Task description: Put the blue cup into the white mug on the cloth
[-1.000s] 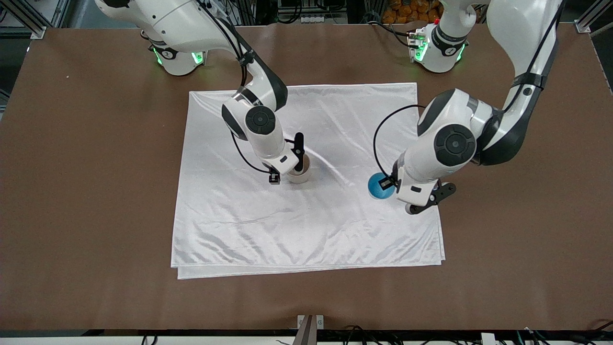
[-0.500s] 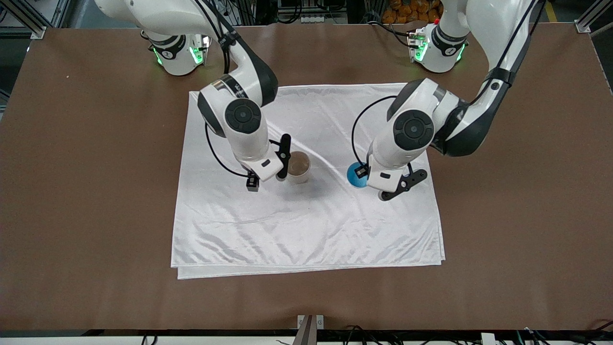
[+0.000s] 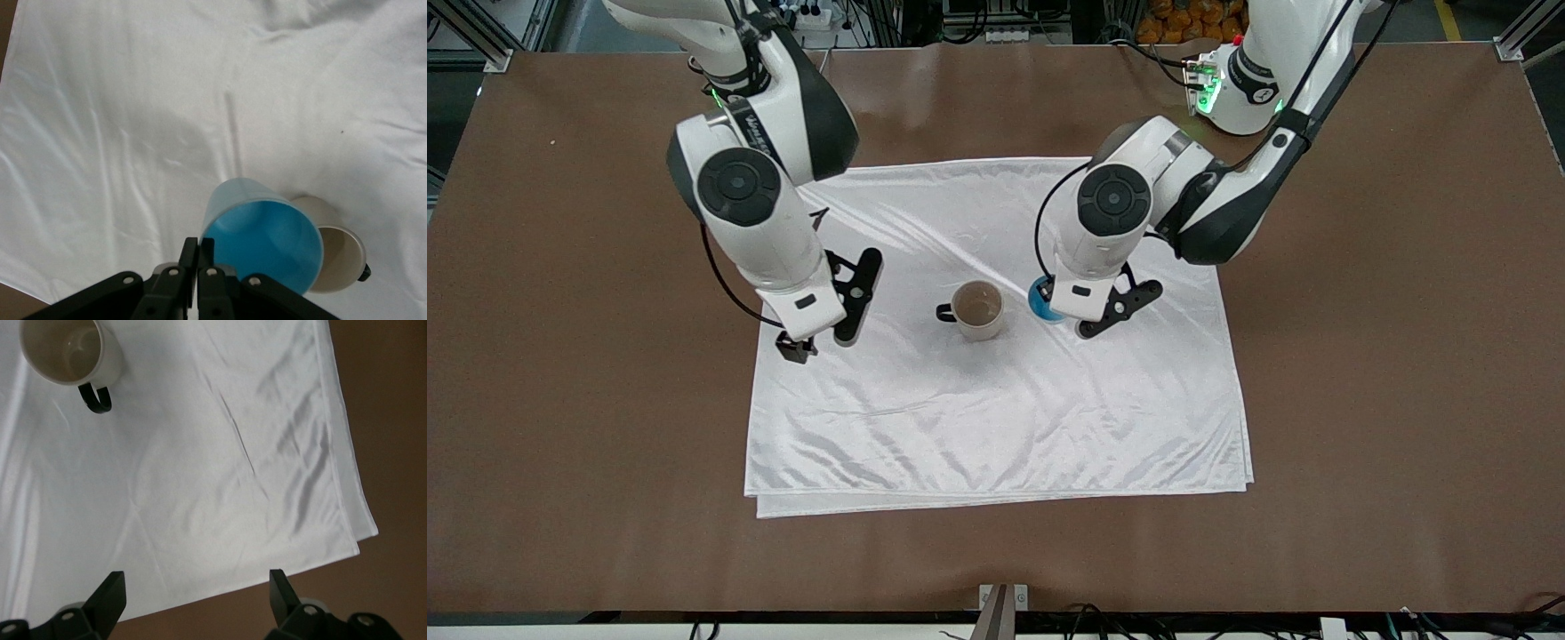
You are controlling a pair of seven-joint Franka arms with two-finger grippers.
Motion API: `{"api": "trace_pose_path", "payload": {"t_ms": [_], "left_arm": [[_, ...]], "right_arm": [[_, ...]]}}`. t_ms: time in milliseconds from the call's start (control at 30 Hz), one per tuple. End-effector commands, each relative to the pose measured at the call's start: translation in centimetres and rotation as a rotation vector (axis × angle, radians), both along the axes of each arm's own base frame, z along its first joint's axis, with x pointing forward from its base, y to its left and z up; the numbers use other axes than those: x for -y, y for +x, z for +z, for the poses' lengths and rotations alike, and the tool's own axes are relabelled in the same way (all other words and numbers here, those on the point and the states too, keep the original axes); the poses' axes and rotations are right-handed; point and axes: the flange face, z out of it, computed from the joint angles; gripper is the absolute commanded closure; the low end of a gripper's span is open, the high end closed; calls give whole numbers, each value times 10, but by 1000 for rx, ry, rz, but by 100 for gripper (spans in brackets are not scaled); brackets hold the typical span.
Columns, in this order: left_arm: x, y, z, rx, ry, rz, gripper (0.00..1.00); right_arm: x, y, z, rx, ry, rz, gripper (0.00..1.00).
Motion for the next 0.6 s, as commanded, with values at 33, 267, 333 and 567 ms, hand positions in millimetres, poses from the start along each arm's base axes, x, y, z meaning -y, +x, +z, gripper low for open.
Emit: {"api": "trace_pose_path", "payload": {"t_ms": [33, 267, 333, 567], "left_arm": [[18, -7, 2, -5, -1, 28, 100], [37, -16, 6, 7, -19, 25, 100], [41, -18, 7, 9, -21, 20, 100], [58, -27, 6, 28, -46, 15, 100]], "right_arm": [[41, -8, 42, 20, -11, -69, 0], [86, -8, 80, 46, 2, -142, 0], [103, -8, 89, 50, 4, -169, 0], [156, -11, 118, 60, 8, -291, 0]]}}
